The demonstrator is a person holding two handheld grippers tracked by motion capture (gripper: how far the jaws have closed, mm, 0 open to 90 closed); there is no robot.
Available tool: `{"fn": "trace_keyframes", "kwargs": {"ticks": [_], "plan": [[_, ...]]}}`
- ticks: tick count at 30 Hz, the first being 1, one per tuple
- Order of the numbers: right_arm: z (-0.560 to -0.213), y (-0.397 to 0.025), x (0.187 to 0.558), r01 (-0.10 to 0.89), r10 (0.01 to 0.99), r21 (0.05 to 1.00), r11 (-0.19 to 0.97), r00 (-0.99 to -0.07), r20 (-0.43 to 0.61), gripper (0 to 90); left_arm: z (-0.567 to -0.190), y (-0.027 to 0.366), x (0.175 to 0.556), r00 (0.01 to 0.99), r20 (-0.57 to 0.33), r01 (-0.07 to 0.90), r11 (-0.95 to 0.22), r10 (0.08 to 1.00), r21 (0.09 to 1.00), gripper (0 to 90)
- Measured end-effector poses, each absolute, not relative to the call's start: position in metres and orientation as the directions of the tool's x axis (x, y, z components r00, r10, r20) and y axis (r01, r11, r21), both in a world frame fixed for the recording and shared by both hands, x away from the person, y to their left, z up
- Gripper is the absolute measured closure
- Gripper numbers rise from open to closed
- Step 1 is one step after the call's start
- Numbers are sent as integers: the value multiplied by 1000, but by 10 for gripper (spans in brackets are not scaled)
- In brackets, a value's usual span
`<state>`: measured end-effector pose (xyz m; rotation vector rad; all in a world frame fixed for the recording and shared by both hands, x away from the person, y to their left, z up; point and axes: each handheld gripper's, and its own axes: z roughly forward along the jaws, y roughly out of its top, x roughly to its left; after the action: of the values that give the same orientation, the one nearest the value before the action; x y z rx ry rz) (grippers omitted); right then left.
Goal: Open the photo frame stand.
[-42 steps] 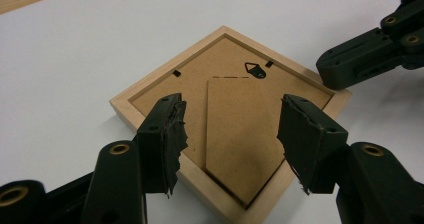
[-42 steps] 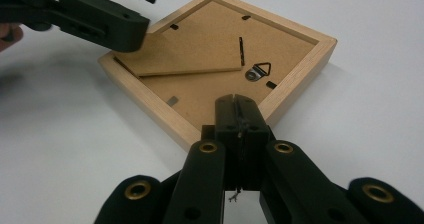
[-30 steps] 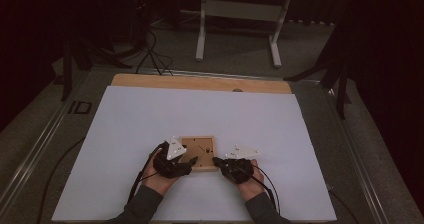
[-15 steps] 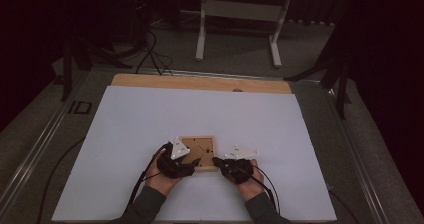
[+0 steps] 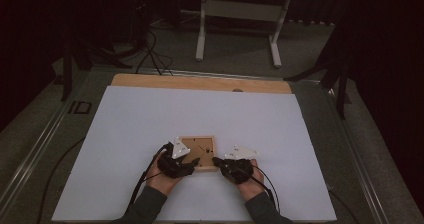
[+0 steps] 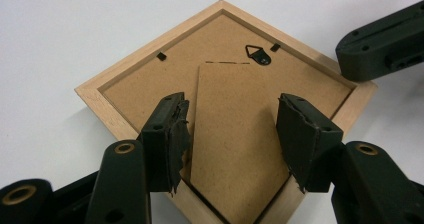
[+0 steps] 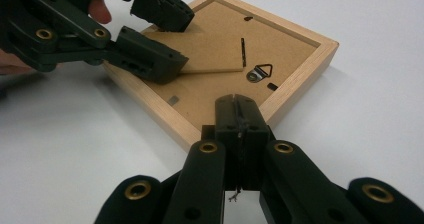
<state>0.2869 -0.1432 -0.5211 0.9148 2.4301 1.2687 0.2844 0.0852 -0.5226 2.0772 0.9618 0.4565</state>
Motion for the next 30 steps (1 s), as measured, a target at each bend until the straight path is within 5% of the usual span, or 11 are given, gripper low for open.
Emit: {"fn": "trace_keyframes", "kwargs": {"ticks": [30], "plan": [[-524, -134, 284, 390, 621, 804, 448, -783, 34, 897, -515, 89, 283, 658, -21, 482, -400, 753, 780, 513]]}}
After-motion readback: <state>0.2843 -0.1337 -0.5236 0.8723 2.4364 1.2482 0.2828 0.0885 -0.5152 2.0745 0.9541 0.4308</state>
